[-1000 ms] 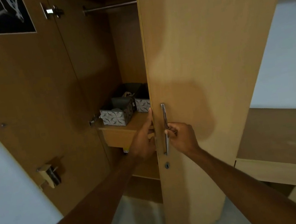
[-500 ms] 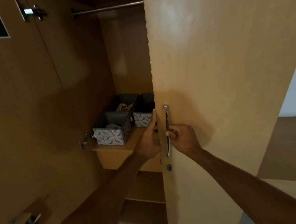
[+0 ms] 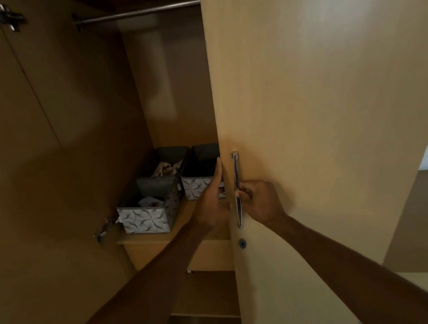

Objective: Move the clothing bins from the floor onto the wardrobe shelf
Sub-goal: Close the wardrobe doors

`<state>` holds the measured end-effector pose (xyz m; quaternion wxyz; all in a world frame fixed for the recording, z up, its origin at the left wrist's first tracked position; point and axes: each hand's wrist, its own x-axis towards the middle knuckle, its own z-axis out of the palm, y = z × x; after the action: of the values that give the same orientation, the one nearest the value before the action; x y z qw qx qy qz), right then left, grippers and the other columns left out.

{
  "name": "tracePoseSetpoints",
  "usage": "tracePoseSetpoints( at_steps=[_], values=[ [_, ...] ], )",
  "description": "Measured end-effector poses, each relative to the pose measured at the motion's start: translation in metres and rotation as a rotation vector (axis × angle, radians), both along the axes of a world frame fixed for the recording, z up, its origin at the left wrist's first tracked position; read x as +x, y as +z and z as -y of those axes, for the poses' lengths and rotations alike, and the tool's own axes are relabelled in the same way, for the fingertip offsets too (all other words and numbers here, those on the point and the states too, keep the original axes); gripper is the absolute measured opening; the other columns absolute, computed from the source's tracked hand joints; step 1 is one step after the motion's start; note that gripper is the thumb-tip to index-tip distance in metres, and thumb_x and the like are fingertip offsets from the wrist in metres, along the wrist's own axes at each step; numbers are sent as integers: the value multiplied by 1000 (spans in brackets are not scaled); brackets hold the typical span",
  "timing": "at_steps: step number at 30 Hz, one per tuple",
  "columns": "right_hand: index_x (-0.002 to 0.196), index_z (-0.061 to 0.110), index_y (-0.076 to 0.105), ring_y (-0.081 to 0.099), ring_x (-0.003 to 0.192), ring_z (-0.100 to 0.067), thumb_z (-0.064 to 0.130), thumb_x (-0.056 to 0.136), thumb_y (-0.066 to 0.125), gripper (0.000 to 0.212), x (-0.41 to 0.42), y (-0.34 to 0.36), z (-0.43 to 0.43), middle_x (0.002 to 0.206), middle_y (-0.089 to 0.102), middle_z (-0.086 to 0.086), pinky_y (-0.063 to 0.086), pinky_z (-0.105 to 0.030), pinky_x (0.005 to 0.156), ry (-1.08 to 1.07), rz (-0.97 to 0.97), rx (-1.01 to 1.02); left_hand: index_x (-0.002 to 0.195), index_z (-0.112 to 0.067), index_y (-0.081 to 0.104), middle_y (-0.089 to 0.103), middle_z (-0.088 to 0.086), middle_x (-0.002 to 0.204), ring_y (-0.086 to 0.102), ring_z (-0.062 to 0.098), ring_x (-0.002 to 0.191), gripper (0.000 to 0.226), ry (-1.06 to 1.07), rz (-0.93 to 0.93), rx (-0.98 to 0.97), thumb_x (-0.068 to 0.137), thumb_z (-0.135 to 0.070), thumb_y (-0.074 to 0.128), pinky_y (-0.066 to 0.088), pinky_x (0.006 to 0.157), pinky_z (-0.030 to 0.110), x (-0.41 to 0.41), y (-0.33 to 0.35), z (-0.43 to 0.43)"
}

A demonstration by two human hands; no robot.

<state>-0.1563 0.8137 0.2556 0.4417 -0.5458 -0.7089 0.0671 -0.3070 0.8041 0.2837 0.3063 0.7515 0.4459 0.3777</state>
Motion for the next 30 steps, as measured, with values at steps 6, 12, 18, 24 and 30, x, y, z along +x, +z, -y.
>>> tracePoseSetpoints(
  at_steps=[6, 12, 18, 24, 30],
  values=[
    [87, 17, 74, 63, 61, -10, 19, 90, 59, 16, 2, 0, -5, 76, 73, 4, 51, -25, 59, 25, 6, -18, 152, -37, 8, 49, -5, 137, 57, -6, 99, 90, -54, 98, -54, 89, -4, 62, 51, 88, 16, -4, -7, -13],
    [96, 22, 71, 66, 69, -7, 22, 90, 57, 15, 1, -7, -1, 81, 73, 6, 58, -36, 69, 42, -35, -61, 153, -25, 14, 52, -1, 129, 57, 6, 112, 94, -97, 159, -110, 83, 3, 69, 53, 85, 21, -11, -13, -13],
    [131, 22, 55, 63, 106, -11, 24, 87, 62, 44, -6, -32, 40, 119, 67, 3, 54, -34, 91, 30, -134, -35, 138, -27, 49, 59, -9, 129, 53, 2, 122, 58, 158, 170, -56, 87, -7, 66, 50, 94, 23, -51, -56, 17],
    [134, 17, 53, 56, 121, -20, 34, 88, 59, 50, -68, -84, 80, 134, 58, -2, 49, -37, 98, 127, -20, -183, 113, -38, 62, 66, -9, 114, 62, 19, 112, 41, 388, 301, -210, 75, -27, 72, 49, 90, 36, -136, -114, 85],
    [135, 27, 51, 53, 122, -9, 52, 85, 55, 56, -188, -95, 114, 135, 56, 9, 46, -35, 103, 430, 6, -327, 119, -30, 63, 68, -12, 116, 64, 9, 107, 36, 705, 132, -102, 85, -21, 70, 51, 89, 29, -236, -136, 185]
  ],
)
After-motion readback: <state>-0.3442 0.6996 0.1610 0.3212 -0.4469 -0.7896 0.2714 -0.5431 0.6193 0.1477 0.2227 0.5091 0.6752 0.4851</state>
